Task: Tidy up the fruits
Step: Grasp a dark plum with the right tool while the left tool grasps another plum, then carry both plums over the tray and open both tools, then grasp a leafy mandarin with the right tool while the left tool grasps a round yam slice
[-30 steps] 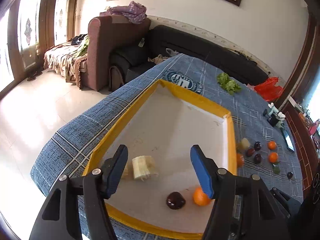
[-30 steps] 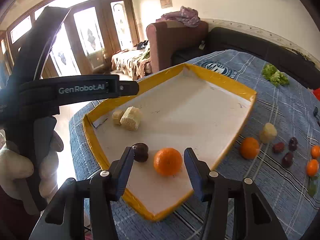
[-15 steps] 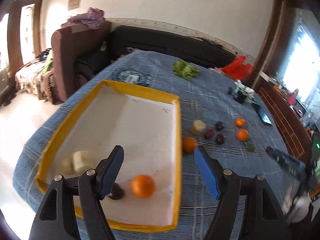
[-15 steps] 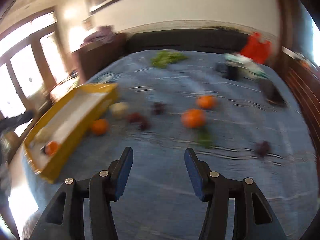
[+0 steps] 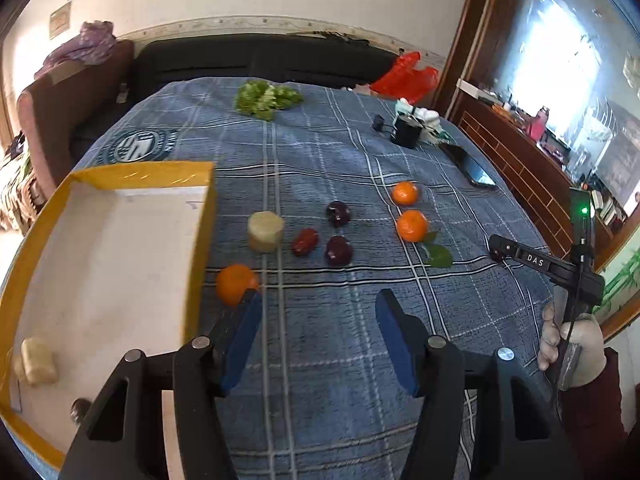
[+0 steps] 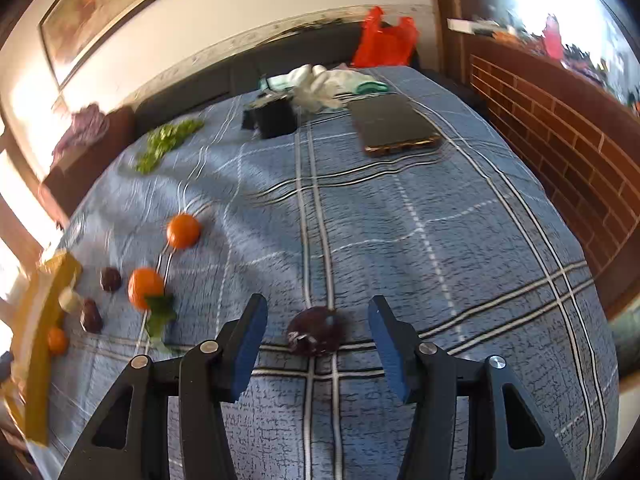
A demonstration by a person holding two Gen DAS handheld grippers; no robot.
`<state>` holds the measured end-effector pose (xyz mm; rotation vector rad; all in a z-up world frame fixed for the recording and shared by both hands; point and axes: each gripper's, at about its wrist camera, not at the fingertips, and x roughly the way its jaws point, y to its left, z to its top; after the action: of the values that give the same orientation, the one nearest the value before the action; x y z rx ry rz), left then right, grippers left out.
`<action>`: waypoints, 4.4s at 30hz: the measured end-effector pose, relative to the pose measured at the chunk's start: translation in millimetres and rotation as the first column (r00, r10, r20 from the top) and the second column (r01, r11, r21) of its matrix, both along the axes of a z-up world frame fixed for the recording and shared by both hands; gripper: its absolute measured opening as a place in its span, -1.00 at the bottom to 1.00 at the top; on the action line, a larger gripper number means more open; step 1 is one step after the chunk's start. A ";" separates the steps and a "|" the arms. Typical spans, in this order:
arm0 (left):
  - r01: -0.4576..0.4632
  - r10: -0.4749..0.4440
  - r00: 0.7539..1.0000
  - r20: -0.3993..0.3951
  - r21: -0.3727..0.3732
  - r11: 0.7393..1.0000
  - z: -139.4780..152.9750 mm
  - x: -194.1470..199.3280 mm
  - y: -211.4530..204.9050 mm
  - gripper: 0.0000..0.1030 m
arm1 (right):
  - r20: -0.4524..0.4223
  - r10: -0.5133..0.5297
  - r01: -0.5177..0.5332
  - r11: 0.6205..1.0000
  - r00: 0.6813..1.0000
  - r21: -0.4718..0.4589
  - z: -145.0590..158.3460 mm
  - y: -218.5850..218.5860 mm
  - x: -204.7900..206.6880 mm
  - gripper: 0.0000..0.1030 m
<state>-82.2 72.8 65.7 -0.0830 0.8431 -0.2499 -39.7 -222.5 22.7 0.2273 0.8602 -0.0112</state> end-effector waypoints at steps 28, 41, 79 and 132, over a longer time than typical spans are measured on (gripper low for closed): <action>0.113 -0.107 0.994 -0.038 0.235 0.965 -54.1 89.6 -67.0 -0.43 | 0.010 0.051 -0.051 0.998 0.999 0.045 -1.8 3.7 -3.2 -0.41; 0.046 -0.045 0.999 -0.009 0.233 0.971 -46.1 75.0 -53.1 -0.53 | 0.017 0.055 -0.055 0.997 0.998 0.047 -1.4 5.2 -5.1 -0.41; -0.388 0.386 0.908 -0.165 0.023 0.921 -39.9 29.4 243.8 -0.50 | -0.029 0.708 -0.701 0.704 0.706 0.117 21.0 397.1 -12.5 -0.36; 0.038 -0.031 0.997 -0.066 0.105 0.994 -22.1 22.6 25.6 0.30 | -0.035 0.178 -0.174 0.981 0.983 0.085 6.3 117.3 58.6 0.16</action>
<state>-59.7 98.4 43.6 0.0234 0.9213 -0.2354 18.9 -105.3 28.9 0.2271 0.9212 0.1854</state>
